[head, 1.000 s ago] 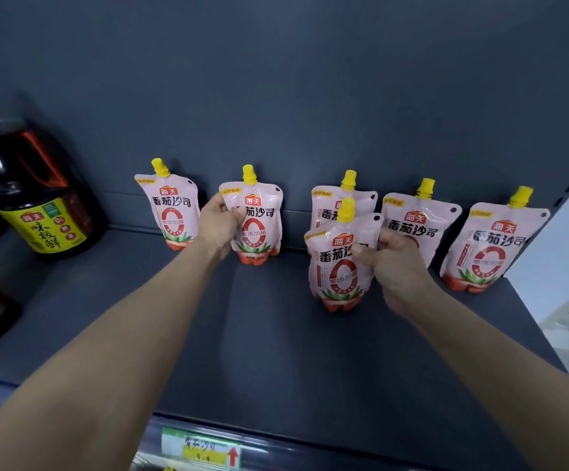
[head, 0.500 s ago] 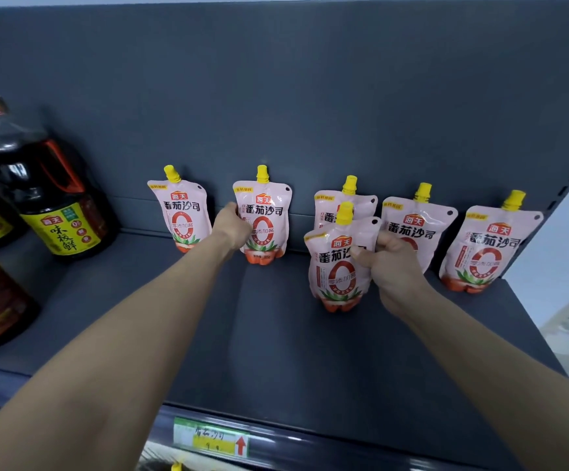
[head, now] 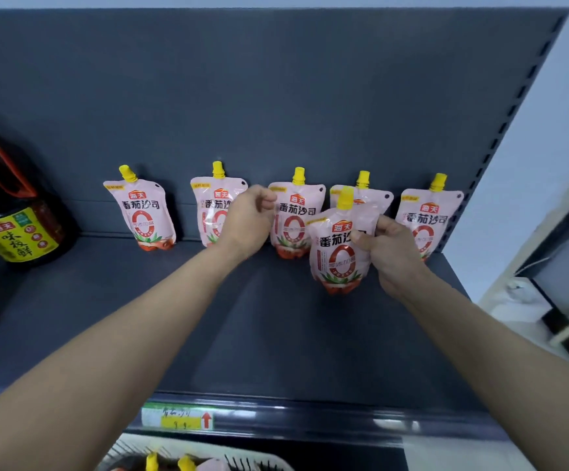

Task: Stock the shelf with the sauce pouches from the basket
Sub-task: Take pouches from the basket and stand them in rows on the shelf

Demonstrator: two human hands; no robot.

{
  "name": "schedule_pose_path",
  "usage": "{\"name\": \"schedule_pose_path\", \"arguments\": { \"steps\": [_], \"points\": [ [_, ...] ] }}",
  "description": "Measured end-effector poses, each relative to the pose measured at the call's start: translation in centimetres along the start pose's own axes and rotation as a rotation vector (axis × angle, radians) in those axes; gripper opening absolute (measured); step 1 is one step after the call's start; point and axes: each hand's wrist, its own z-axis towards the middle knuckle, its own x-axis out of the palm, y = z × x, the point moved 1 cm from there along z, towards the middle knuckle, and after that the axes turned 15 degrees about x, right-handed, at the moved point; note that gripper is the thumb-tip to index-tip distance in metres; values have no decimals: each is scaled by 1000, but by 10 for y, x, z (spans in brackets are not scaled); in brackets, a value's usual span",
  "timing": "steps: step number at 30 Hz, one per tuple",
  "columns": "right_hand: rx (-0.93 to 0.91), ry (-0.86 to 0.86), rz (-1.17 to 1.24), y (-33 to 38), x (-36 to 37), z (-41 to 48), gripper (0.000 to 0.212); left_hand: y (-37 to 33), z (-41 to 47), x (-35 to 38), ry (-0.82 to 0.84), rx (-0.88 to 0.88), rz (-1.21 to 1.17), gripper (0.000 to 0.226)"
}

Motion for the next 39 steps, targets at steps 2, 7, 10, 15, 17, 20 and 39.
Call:
{"name": "schedule_pose_path", "arguments": {
  "steps": [2, 7, 10, 15, 17, 20, 39],
  "points": [
    [-18, -29, 17, 1, -25, -3, 26, -16, -4, 17, 57, 33, -55, 22],
    [-30, -163, 59, -5, -86, -2, 25, -45, -15, 56, 158, 94, -112, 20],
    [-32, -222, 68, -12, -112, 4, 28, -53, -20, 72, 223, 83, -136, 18],
    [-1, -214, 98, -19, -131, 18, 34, -60, -29, 89, 281, 84, -90, 21],
    [1, -209, 92, -18, -133, 24, 31, -61, -32, 92, 302, 89, -66, 20],
    [10, -188, 78, -19, -135, 32, 28, -63, -34, 96, 318, 88, -60, 20],
    [-8, -357, -61, -12, -137, 20, 27, -85, -44, 91, 307, 81, -61, 20]
  ]
}}
